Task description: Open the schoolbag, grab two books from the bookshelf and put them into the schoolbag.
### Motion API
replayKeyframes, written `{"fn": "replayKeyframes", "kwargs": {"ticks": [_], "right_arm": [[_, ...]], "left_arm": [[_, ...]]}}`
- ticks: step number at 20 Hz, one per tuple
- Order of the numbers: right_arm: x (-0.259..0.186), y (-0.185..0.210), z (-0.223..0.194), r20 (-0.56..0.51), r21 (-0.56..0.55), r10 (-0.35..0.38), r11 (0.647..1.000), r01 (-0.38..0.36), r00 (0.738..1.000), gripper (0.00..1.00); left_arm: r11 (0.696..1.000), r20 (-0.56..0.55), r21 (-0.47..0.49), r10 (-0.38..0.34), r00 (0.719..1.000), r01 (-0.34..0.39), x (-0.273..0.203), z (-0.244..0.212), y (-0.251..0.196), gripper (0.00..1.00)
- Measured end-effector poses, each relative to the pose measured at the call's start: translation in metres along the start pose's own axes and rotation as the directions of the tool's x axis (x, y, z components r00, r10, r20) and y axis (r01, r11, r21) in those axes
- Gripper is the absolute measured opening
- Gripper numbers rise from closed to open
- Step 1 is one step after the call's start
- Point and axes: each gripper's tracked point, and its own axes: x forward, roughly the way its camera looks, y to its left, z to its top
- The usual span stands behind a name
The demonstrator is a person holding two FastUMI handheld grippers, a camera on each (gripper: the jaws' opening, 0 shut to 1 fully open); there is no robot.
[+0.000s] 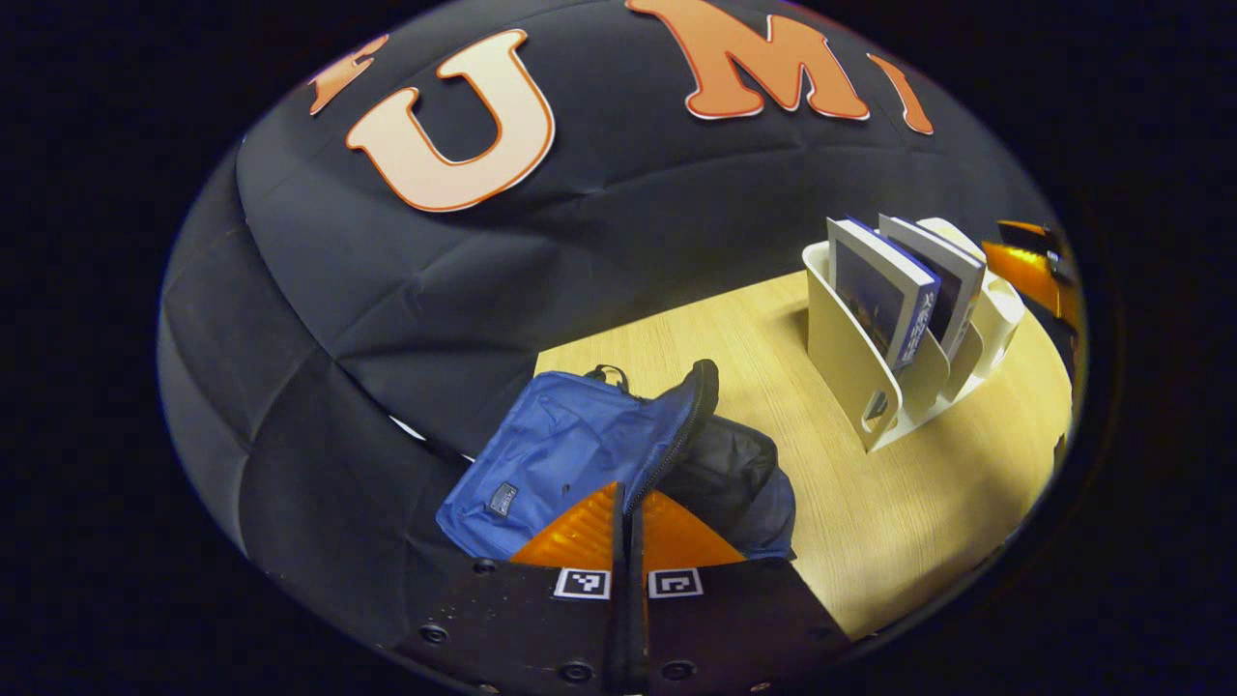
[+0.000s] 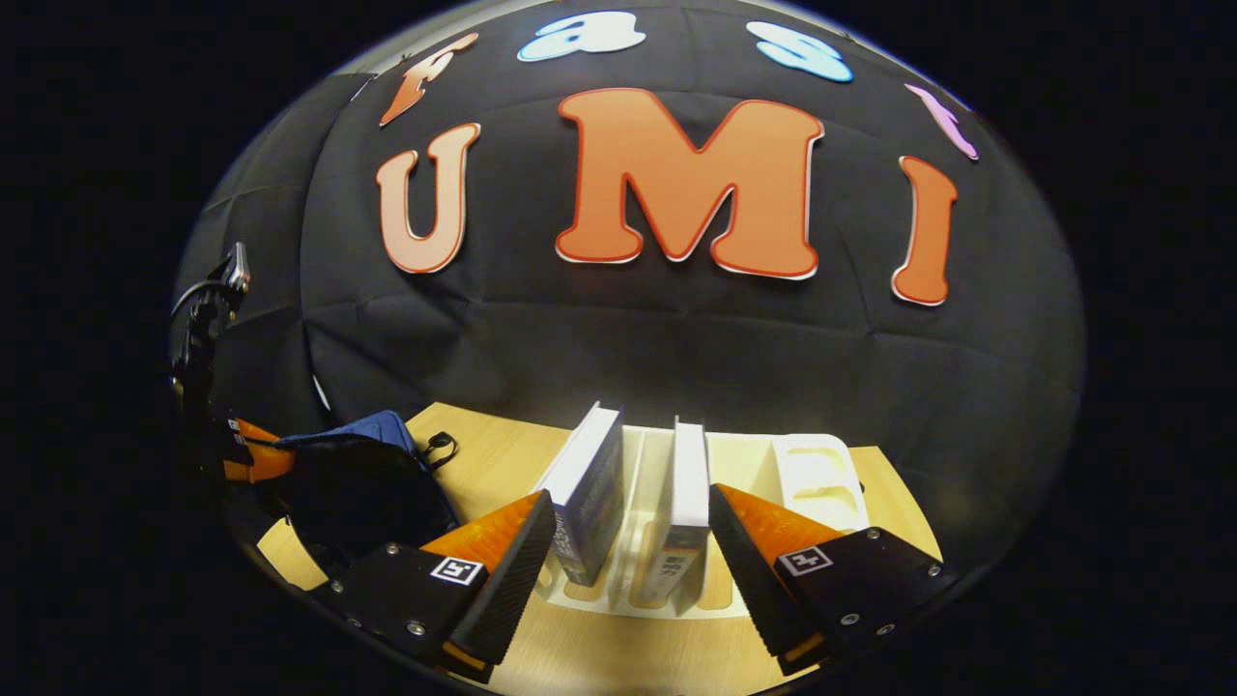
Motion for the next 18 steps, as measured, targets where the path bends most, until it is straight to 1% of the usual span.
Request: {"fn": "replayKeyframes", "kwargs": {"ticks": [4, 6, 8, 10, 14, 15, 16, 17, 18], "right_arm": [[0.028, 0.017, 0.008, -0.093, -0.005, -0.003, 1.000, 0.002, 0.996, 0.95], [0.043, 0.028, 0.003, -0.174, 0.014, 0.004, 1.000, -0.002, 0.985, 0.95], [0.055, 0.039, -0.008, -0.256, 0.026, 0.010, 1.000, -0.004, 0.967, 0.95], [0.073, 0.038, -0.020, -0.326, 0.011, -0.024, 1.000, 0.029, 0.945, 0.95], [0.097, 0.032, -0.028, -0.392, -0.041, -0.099, 0.995, 0.090, 0.915, 0.95], [0.103, 0.031, -0.031, -0.418, -0.056, -0.116, 0.993, 0.102, 0.901, 0.95], [0.108, 0.032, -0.034, -0.445, -0.058, -0.114, 0.993, 0.099, 0.888, 0.93], [0.114, 0.032, -0.038, -0.478, -0.066, -0.125, 0.992, 0.106, 0.869, 0.93], [0.119, 0.031, -0.039, -0.501, -0.071, -0.131, 0.991, 0.111, 0.855, 0.89]], "left_arm": [[0.997, 0.015, -0.044, -0.070, 0.997, 0.071, 0.002, 0.012, 0.022, 0.00], [0.992, 0.019, -0.071, -0.103, 0.994, 0.105, 0.003, 0.016, 0.031, 0.00], [0.986, 0.027, -0.096, -0.132, 0.991, 0.134, 0.003, 0.020, 0.038, 0.00], [0.980, 0.036, -0.116, -0.160, 0.986, 0.164, 0.004, 0.024, 0.046, 0.00], [0.970, 0.044, -0.129, -0.202, 0.978, 0.206, 0.003, 0.025, 0.057, 0.00], [0.968, 0.043, -0.131, -0.208, 0.977, 0.212, 0.005, 0.025, 0.057, 0.00], [0.965, 0.045, -0.135, -0.218, 0.975, 0.223, 0.005, 0.024, 0.057, 0.00], [0.965, 0.045, -0.134, -0.220, 0.974, 0.224, 0.007, 0.025, 0.058, 0.00], [0.964, 0.046, -0.137, -0.224, 0.974, 0.228, 0.008, 0.025, 0.060, 0.00]]}}
